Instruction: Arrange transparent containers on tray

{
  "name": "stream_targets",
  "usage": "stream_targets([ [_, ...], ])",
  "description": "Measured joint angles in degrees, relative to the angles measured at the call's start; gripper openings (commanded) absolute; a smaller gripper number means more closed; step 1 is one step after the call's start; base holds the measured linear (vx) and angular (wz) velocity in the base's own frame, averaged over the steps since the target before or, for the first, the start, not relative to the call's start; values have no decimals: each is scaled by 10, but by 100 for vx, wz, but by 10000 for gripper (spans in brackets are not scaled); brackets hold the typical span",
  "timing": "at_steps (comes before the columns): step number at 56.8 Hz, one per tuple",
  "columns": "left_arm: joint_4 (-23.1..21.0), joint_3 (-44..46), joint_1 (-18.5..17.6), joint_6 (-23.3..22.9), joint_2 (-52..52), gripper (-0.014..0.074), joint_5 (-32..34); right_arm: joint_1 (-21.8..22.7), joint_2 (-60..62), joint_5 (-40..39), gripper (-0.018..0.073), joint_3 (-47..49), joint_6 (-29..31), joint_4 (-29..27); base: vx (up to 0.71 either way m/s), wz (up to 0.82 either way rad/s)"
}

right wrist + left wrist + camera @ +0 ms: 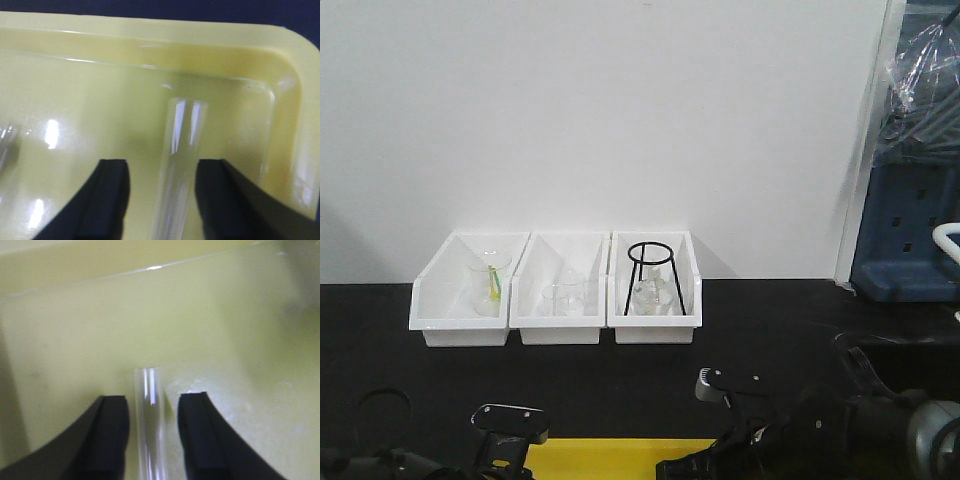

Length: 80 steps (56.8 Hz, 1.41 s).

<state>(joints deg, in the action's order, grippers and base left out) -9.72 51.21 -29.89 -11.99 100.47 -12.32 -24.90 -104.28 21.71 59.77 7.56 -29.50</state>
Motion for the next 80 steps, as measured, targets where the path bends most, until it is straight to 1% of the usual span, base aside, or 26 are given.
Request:
stream_targets([
  [6, 0, 0, 0, -1, 0, 532, -2, 0, 0, 0, 544, 0, 0, -9, 0, 0],
  [10, 0, 0, 0, -1, -3, 529, -7, 0, 0, 1, 541, 1, 0, -17, 0, 0],
  [17, 5, 0, 0, -1, -35, 501, -20, 0, 19, 2, 505, 1, 19, -21, 0, 0],
  [20, 19, 0, 0, 1, -59, 481, -22, 0, 45, 4, 475, 1, 41, -21, 0, 0],
  [23, 44, 0, 0, 1, -94, 456, -23, 0, 76, 4, 447, 1, 63, -21, 0, 0],
  [29, 97, 0, 0, 1, -165, 388, -32, 0, 154, 4, 363, 1, 105, -21, 0, 0],
  [33, 136, 0, 0, 2, -220, 324, -46, 0, 214, 1, 293, 1, 128, -21, 0, 0],
  [37, 165, 0, 0, 2, -271, 265, -59, 0, 272, 0, 214, 1, 147, -21, 0, 0],
  [41, 179, 0, 0, 3, -327, 197, -77, 0, 323, 2, 135, 1, 158, -11, 0, 0],
  [45, 190, -2, 0, 15, -388, 127, -101, 0, 365, 12, 55, 1, 163, 9, 0, 0],
  [49, 201, -16, 0, 27, -447, 67, -110, 0, 400, 28, -12, 1, 163, 32, 0, 0],
  [54, 209, -54, 0, 32, -517, -9, -100, 0, 429, 38, -13, -1, 165, 55, 0, 0],
  [59, 210, -97, 0, 33, -591, -9, -76, 0, 452, 22, -13, -18, 165, 60, 0, 0],
  [65, 210, -132, 0, 33, -660, -8, -66, 0, 469, -2, -12, -46, 165, 61, 0, 0],
  [71, 210, -147, 0, 33, -709, -8, -82, 0, 473, -4, -11, -65, 165, 61, 0, 0],
  [80, 210, -149, 0, 33, -746, -8, -138, 0, 473, 0, -11, -70, 165, 61, 0, 0],
])
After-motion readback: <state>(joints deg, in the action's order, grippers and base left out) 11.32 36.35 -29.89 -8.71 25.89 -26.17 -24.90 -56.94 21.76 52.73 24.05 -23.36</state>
